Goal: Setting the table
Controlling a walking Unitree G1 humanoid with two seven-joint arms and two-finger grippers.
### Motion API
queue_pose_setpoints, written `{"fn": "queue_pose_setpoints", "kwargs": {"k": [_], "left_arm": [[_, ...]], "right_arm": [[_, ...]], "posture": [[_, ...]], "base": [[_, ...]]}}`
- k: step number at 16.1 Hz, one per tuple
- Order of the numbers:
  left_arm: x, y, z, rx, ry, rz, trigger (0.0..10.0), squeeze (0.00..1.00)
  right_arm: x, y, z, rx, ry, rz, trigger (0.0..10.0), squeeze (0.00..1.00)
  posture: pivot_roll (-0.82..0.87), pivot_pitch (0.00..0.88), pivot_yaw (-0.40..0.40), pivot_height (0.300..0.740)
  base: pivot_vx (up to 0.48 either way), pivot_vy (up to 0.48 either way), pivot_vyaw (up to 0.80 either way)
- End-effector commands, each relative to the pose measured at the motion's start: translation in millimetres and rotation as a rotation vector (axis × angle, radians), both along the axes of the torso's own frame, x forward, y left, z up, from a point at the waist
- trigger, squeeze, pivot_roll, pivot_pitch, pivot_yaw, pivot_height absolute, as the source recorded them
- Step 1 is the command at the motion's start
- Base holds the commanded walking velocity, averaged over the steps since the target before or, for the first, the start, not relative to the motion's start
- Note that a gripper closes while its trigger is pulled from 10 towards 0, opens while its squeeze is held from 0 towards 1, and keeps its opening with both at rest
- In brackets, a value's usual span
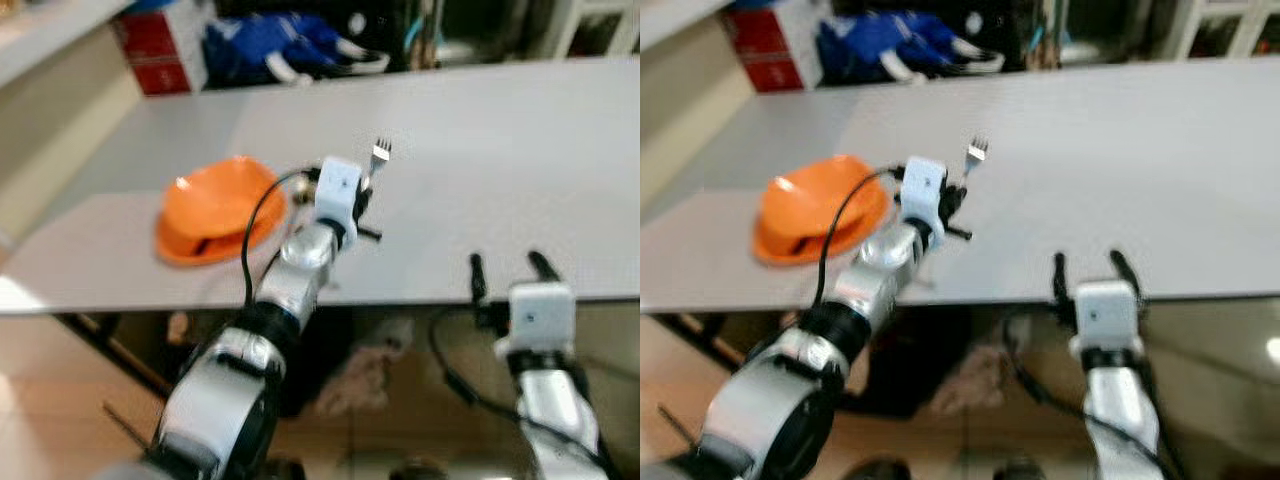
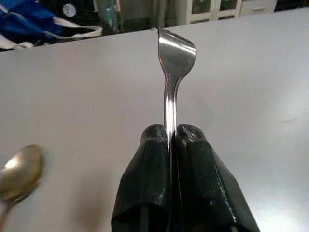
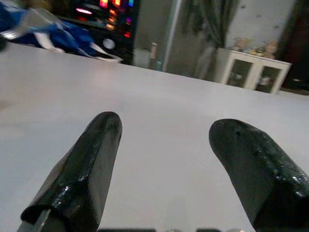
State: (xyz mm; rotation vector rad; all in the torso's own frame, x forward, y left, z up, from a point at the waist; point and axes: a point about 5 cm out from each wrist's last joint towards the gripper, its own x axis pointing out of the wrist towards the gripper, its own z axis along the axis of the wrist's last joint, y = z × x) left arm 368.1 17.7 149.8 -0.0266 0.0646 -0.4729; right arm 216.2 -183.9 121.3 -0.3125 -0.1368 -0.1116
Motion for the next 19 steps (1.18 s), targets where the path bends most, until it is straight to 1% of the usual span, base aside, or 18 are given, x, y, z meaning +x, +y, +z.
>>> {"fn": "queue_pose_setpoints", "kwargs": {"k": [1, 5, 8, 9, 13, 15, 19], "left_arm": [[-9.6, -36.4, 11, -0.072, 0.0, -0.075, 0.0, 0.0], [-6.3, -29.3, 12, -0.07, -0.011, -0.036, 0.0, 0.0], [-4.0, -24.6, 11, -0.095, 0.009, -0.003, 0.0, 0.0], [-1.3, -20.3, 11, -0.099, 0.022, 0.023, 0.0, 0.0], [8.9, -9.4, 12, -0.082, 0.062, 0.055, 0.0, 0.0], [12.1, -6.7, 14, -0.085, 0.074, 0.067, 0.0, 0.0], [12.1, -6.7, 14, -0.085, 0.074, 0.067, 0.0, 0.0]], "right_arm": [[1.1, 6.4, -1, 0.011, 0.005, 0.017, 10.0, 0.0], [0.8, 6.5, -1, 0.012, 0.008, 0.018, 10.0, 0.0], [0.8, 6.7, -1, 0.014, 0.01, 0.018, 10.0, 0.0], [0.3, 7.1, -1, 0.014, 0.011, 0.019, 10.0, 0.0], [-4.1, 6.7, -2, 0.013, 0.02, 0.016, 10.0, 0.0], [-9.0, 5.7, -4, 0.012, 0.029, 0.008, 10.0, 0.0], [-9.0, 5.7, -4, 0.012, 0.029, 0.008, 10.0, 0.0]], "posture": [[-0.15, 0.0, 0.129, 0.71], [-0.15, 0.0, 0.128, 0.71], [-0.15, 0.0, 0.127, 0.71], [-0.15, 0.0, 0.126, 0.71], [-0.16, 0.0, 0.128, 0.71], [-0.17, 0.0, 0.135, 0.71], [-0.17, 0.0, 0.135, 0.71]], "base": [[0.0, 0.0, 0.0], [0.0, 0.0, 0.0], [0.0, 0.0, 0.0], [0.0, 0.0, 0.0], [0.0, 0.0, 0.0], [0.0, 0.0, 0.0], [0.0, 0.0, 0.0]]}}
